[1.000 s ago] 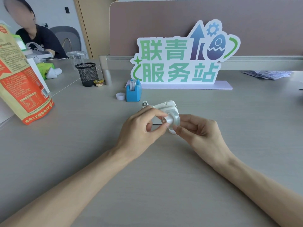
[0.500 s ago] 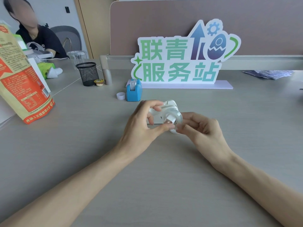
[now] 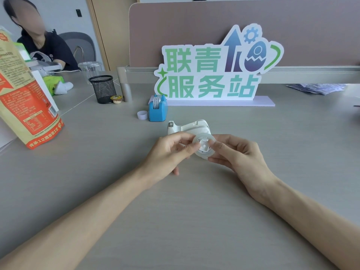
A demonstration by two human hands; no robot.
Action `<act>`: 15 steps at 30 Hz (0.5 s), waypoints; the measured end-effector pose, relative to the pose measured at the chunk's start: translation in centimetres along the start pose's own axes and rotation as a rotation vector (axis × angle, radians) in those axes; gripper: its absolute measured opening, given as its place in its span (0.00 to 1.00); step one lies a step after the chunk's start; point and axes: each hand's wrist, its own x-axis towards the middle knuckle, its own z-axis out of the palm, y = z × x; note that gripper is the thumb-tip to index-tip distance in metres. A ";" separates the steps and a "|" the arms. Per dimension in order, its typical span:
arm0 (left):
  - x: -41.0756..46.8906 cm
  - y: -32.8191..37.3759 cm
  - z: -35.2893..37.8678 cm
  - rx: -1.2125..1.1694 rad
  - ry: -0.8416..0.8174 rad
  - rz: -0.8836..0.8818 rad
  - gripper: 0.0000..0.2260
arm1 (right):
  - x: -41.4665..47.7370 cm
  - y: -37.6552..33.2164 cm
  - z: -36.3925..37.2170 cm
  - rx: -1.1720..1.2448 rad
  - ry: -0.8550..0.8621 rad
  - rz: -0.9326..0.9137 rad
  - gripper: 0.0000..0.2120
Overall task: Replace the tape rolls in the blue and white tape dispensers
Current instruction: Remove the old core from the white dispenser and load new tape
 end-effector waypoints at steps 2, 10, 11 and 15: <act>0.0 0.0 -0.1 -0.004 -0.004 -0.026 0.09 | 0.0 0.1 0.0 -0.016 0.007 -0.007 0.10; 0.0 0.0 0.2 0.038 0.015 0.043 0.07 | -0.1 0.0 0.0 -0.061 -0.002 -0.084 0.09; 0.0 0.0 0.2 0.042 0.020 0.054 0.09 | 0.0 0.0 0.0 -0.065 0.001 -0.088 0.09; 0.1 0.0 0.2 0.056 0.033 0.087 0.11 | 0.0 0.1 0.1 -0.080 0.010 -0.092 0.09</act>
